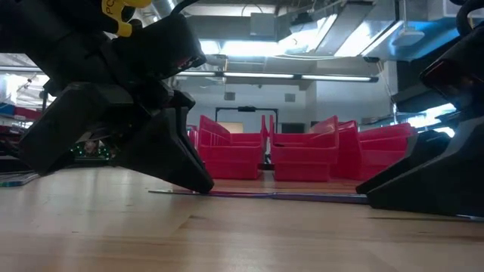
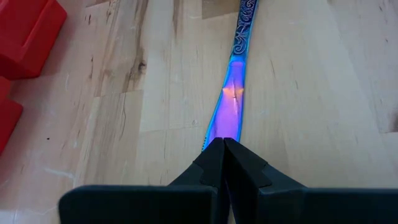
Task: Sort silverware
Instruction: Put the purple table knife into the right red bin
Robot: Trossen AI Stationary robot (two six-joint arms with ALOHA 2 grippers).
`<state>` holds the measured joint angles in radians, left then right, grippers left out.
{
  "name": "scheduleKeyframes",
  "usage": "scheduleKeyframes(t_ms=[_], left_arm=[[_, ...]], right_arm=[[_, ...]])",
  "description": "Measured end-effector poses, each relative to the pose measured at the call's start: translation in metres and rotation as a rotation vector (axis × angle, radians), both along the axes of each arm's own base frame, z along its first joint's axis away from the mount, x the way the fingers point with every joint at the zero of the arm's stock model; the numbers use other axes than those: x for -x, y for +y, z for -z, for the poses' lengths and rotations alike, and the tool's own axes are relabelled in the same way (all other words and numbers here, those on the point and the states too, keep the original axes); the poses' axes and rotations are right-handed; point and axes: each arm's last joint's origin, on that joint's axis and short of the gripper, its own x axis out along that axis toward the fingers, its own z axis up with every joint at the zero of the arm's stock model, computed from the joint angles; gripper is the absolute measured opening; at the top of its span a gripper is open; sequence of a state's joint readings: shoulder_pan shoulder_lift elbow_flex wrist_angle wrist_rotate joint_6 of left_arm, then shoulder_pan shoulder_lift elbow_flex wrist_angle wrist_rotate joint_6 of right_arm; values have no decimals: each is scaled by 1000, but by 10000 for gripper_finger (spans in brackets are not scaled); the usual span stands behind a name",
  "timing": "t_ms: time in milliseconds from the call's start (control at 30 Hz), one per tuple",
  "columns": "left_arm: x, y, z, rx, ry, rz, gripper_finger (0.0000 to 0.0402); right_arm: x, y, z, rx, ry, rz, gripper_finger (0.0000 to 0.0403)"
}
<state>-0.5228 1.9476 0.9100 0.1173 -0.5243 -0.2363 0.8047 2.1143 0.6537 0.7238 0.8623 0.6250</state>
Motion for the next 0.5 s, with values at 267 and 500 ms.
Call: scheduleKeyframes(t_ms=[267, 500], left_arm=[[0, 0, 0, 9, -3, -11, 0], [0, 0, 0, 12, -5, -14, 0]], right_arm=[[0, 0, 0, 2, 0, 0, 174], [0, 0, 0, 2, 4, -7, 137]])
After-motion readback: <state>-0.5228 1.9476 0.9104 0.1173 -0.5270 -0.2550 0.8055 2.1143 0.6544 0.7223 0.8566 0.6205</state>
